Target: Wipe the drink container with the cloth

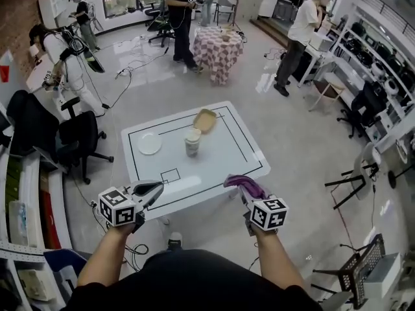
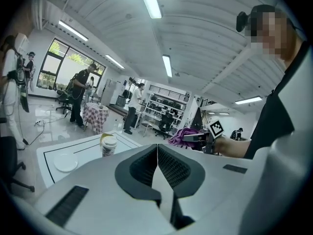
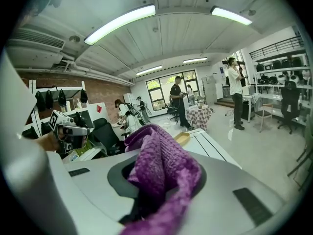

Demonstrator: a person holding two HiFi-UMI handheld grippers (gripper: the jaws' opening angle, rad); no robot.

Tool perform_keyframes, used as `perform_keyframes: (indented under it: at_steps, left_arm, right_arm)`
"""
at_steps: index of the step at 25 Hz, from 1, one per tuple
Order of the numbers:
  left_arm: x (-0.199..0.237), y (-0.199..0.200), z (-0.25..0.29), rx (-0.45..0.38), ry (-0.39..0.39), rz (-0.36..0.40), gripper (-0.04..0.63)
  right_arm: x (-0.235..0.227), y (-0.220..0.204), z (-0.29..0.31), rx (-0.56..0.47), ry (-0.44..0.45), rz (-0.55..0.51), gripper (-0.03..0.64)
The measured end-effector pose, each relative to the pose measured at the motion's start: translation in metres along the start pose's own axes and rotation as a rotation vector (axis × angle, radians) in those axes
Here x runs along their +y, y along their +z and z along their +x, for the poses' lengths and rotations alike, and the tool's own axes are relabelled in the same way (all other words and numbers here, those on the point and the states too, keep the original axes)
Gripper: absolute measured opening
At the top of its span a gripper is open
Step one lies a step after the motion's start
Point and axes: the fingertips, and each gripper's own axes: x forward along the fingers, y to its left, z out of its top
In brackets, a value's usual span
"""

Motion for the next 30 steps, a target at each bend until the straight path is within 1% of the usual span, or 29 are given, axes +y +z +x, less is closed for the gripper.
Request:
perform_keyframes:
  at_steps: [7,12,17,23,30]
  left_arm:
    - [0.074,0.033,0.006,0.003,-0.052,0.006,0.023]
    - [0.111,0.047,0.013,0.011,-0.094,0.014,0.023]
    - [0.15,0.058,0.014,0.009,-0.12,0.015,0.023]
    - [0.189,0.061,0.015,0.027,-0.152,0.003,0.023]
    - [0.219,0.055,0.023,0.036,-0.158,-0.026,0.023]
  right_arm:
    - [0.015,0.03,0.057,-0.006,-0.038,0.004,0.081]
    - [0.018,0.039,0.083,-0.01,-0.079,0.024,0.081]
    - [0.027,0.048,0.114,-0.009,-0.104,0.026,0.081]
    - [0.038,0.061,0.147,-0.008,-0.123,0.032,0.081]
    - [0.041,0.058,0.178,0.024,-0.125,0.017,0.081]
